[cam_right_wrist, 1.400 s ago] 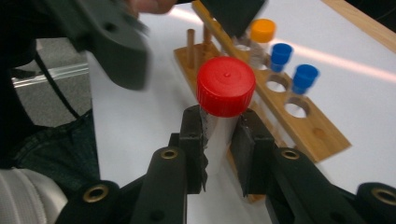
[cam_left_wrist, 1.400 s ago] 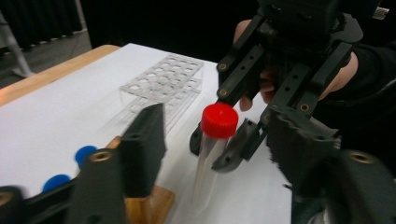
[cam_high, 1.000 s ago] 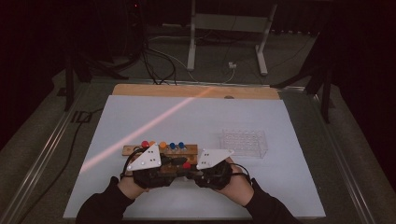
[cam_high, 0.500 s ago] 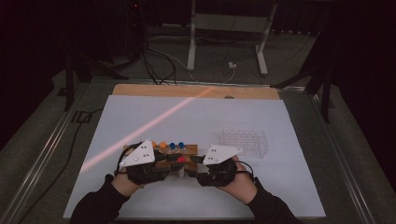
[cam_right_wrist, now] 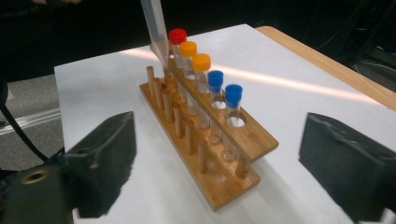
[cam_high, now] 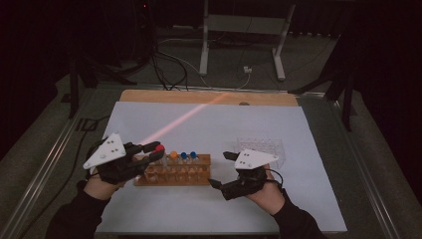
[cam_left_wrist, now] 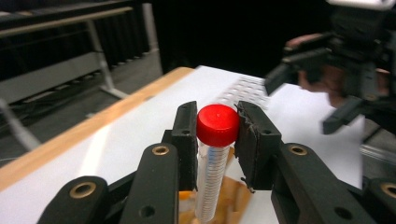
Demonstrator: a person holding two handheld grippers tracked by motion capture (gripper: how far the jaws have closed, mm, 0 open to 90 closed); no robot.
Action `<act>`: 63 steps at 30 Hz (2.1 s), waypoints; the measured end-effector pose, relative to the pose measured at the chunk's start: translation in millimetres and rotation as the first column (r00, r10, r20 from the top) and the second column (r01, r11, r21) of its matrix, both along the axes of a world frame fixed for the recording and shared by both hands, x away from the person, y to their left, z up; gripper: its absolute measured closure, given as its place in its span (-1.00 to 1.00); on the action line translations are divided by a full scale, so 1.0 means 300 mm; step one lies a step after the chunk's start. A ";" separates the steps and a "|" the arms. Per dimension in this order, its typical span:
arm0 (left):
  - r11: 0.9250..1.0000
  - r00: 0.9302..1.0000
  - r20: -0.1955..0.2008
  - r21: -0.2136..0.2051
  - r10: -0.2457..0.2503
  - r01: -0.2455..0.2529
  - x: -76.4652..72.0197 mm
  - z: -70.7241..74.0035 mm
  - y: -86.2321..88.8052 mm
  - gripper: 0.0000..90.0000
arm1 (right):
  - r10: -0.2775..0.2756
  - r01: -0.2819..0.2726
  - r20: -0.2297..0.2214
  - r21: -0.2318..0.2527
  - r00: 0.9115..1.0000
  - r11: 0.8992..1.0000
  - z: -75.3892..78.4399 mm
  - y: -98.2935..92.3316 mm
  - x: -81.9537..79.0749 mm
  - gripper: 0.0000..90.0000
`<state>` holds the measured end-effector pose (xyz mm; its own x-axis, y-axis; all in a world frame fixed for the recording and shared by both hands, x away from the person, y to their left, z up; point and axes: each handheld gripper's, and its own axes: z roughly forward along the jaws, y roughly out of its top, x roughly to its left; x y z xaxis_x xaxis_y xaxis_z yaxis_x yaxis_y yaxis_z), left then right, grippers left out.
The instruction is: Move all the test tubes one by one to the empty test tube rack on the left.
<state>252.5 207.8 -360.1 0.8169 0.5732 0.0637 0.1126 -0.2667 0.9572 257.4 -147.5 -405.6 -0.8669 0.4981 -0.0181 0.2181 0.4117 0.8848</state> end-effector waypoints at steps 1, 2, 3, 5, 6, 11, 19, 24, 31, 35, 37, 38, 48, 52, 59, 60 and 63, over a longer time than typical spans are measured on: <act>1.000 1.000 0.009 0.003 0.015 -0.015 -0.001 0.004 0.012 0.58 | 0.000 0.000 -0.002 0.006 1.000 1.000 -0.003 -0.005 0.000 -0.93; 1.000 1.000 0.011 0.009 0.024 -0.024 -0.002 0.006 0.020 0.58 | -0.001 0.001 -0.003 0.007 1.000 1.000 -0.004 -0.008 -0.001 -0.98; 0.999 0.999 0.017 0.018 0.040 -0.041 -0.003 0.008 0.032 0.58 | -0.003 0.003 -0.001 0.004 1.000 1.000 -0.005 -0.010 -0.002 -0.99; 0.998 0.998 0.018 0.022 0.064 -0.064 0.000 0.007 0.052 0.59 | -0.013 0.013 0.005 0.004 1.000 1.000 -0.006 -0.017 -0.005 -1.00; 0.997 0.997 0.016 0.025 0.076 -0.077 0.004 0.006 0.061 0.59 | -0.010 0.010 0.003 0.003 1.000 1.000 -0.006 -0.020 -0.006 -1.00; 0.992 0.992 0.000 0.015 0.125 -0.125 0.025 -0.008 0.110 0.58 | -0.018 0.018 0.008 0.010 1.000 1.000 -0.007 -0.033 -0.007 -1.00; 0.988 0.987 -0.042 0.002 0.152 -0.152 0.070 -0.070 0.152 0.59 | -0.036 0.036 0.018 0.007 0.999 0.999 -0.004 -0.040 -0.007 -1.00; 0.990 0.987 -0.073 -0.013 0.142 -0.143 0.090 -0.110 0.156 0.59 | -0.038 0.038 0.015 0.007 0.999 0.999 -0.005 -0.044 -0.005 -1.00; 0.991 0.985 -0.106 0.005 0.133 -0.133 0.111 -0.164 0.152 0.59 | -0.041 0.041 0.011 0.009 0.999 0.999 -0.005 -0.052 -0.001 -1.00; 0.991 0.982 -0.133 0.019 0.136 -0.135 0.124 -0.196 0.150 0.59 | -0.043 0.042 0.004 0.010 0.999 0.999 -0.007 -0.055 0.001 -1.00; 0.991 0.980 -0.142 0.019 0.137 -0.135 0.127 -0.213 0.148 0.59 | -0.042 0.042 0.004 0.011 0.999 0.999 -0.008 -0.056 0.002 -1.00; 0.990 0.979 -0.149 0.025 0.140 -0.137 0.128 -0.222 0.147 0.59 | -0.042 0.042 0.004 0.011 0.999 0.999 -0.007 -0.056 0.002 -1.00; 0.989 0.972 -0.183 0.041 0.150 -0.144 0.126 -0.298 0.146 0.58 | -0.041 0.041 0.003 0.012 0.999 0.999 -0.005 -0.058 0.001 -1.00; 0.989 0.972 -0.179 0.032 0.149 -0.146 0.119 -0.305 0.151 0.58 | -0.041 0.041 0.007 0.011 0.999 0.999 -0.003 -0.058 0.001 -1.00; 0.992 0.974 -0.191 0.039 0.125 -0.120 0.117 -0.301 0.148 0.40 | -0.039 0.039 0.003 0.008 0.999 0.999 -0.004 -0.056 0.001 -1.00; 0.993 0.976 -0.186 0.032 0.116 -0.112 0.114 -0.296 0.147 0.31 | -0.039 0.039 0.004 0.008 0.999 0.999 -0.003 -0.057 0.002 -1.00; 0.994 0.975 -0.194 0.012 0.105 -0.104 0.104 -0.269 0.142 -0.11 | -0.043 0.043 0.005 0.010 0.999 0.999 -0.003 -0.061 0.003 -1.00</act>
